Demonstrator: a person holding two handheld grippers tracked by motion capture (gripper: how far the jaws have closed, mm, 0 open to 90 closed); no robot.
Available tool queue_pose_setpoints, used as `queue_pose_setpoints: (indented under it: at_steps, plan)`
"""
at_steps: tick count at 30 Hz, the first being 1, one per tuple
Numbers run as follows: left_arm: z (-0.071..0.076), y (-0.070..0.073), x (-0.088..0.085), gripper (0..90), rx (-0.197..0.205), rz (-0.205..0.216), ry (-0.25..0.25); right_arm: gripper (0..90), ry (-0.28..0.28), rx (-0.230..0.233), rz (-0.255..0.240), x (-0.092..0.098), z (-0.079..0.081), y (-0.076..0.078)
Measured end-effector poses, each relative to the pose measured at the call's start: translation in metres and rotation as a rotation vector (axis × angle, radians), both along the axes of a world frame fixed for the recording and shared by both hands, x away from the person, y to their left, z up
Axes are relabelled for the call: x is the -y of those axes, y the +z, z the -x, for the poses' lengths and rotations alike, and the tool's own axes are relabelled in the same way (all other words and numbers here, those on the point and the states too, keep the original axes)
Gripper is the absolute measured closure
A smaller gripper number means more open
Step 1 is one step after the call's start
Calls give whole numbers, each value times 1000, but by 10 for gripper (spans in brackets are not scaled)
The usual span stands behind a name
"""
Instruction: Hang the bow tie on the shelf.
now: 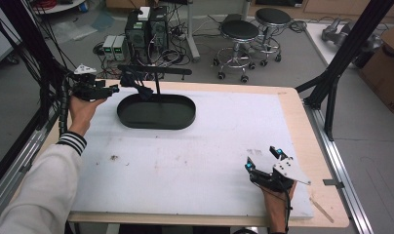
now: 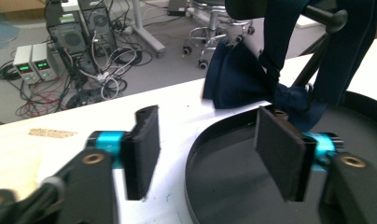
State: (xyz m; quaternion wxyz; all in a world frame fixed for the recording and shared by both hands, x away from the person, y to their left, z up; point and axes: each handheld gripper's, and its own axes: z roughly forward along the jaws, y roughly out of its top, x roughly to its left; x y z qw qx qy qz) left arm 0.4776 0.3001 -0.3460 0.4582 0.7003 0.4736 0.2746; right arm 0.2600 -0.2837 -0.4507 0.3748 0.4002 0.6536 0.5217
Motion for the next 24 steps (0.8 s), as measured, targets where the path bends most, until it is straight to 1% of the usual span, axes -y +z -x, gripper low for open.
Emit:
queue_pose_setpoints:
  at_steps: [1,2,4,5,8,9,10,11,14,16,18,20,21,22,23,24]
  plan:
    - [2,-1,-1,366,12,10,-9,105,0,1,0,0,0,0]
    - [5,-1,-2,354,20,10,-15,105,-1,4,3,0,0,0]
    - [14,-2,-4,317,58,13,-41,105,0,3,-2,0,0,0]
    - [19,-2,-4,318,67,8,-50,105,-2,5,-3,1,0,0]
    - [37,-4,-4,306,100,28,-101,105,0,8,-8,1,0,0]
    - [48,-6,-3,305,123,32,-123,105,-1,7,-7,1,0,0]
    - [57,-7,-2,304,136,36,-146,105,-1,6,-9,1,0,0]
    - [67,-10,-1,303,158,49,-166,105,-1,6,-7,1,0,0]
    - [97,-20,2,303,197,76,-213,105,-4,9,-8,2,0,0]
    - [116,-28,3,302,225,95,-233,105,-4,13,-12,2,1,0]
    - [132,-37,3,301,243,108,-246,105,-8,15,-18,2,1,0]
    - [144,-44,3,300,260,113,-254,105,-9,23,-18,3,2,0]
    - [152,-50,3,300,271,124,-261,105,-10,25,-22,3,2,0]
    - [157,-55,3,300,275,133,-268,105,-11,25,-27,3,3,-1]
    - [163,-59,2,297,279,143,-280,105,-12,35,-24,3,2,-1]
    - [168,-64,1,288,292,169,-290,105,-15,34,-34,3,3,-1]
